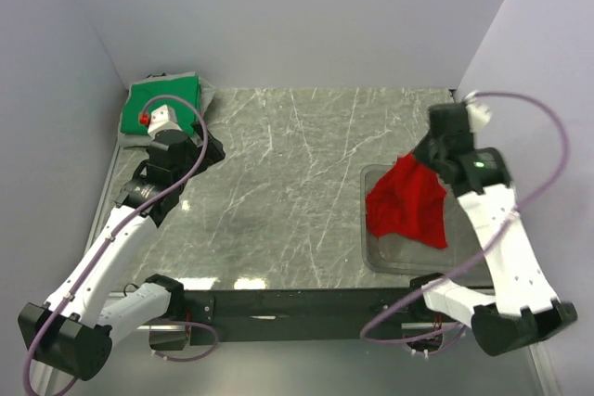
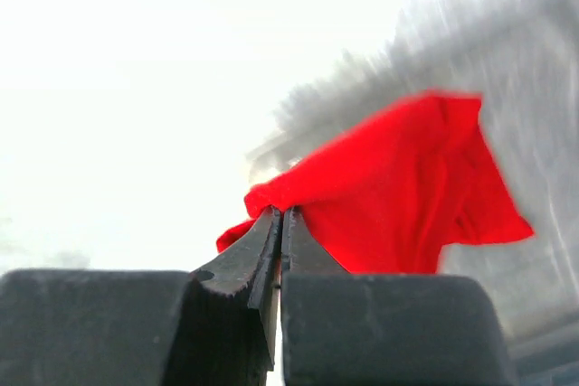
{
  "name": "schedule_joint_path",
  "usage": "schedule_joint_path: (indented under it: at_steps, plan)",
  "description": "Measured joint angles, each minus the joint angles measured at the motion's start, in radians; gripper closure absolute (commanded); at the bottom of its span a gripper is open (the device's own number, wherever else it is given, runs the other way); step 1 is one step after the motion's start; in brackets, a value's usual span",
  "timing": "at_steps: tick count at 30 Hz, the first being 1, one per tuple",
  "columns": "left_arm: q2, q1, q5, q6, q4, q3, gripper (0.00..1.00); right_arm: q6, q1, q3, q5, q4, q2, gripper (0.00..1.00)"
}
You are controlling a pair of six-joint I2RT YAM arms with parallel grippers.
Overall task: Fold and stack the t-shirts
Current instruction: Grab the tshirt from the pile, then move the tshirt to the center of the board
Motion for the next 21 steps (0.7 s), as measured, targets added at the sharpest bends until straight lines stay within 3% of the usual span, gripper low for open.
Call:
schedule_joint_path:
  at_steps: [7,13,15,21]
  plan:
    - [0.018,0.000,0.001,0.006,0.000,0.000,0.01,-0.123,0.000,0.396,-0.085,0.094,-0.047,1.00]
    - [0.008,0.000,0.002,0.010,-0.001,0.000,0.01,-0.148,0.014,0.521,-0.380,0.261,-0.037,1.00]
    - [-0.002,0.000,0.002,0.015,0.000,0.000,0.01,-0.150,0.063,0.583,-0.459,0.312,0.011,1.00]
    - [-0.031,0.000,-0.009,0.024,-0.017,0.000,0.01,-0.198,0.381,0.891,-0.537,0.319,0.323,1.00]
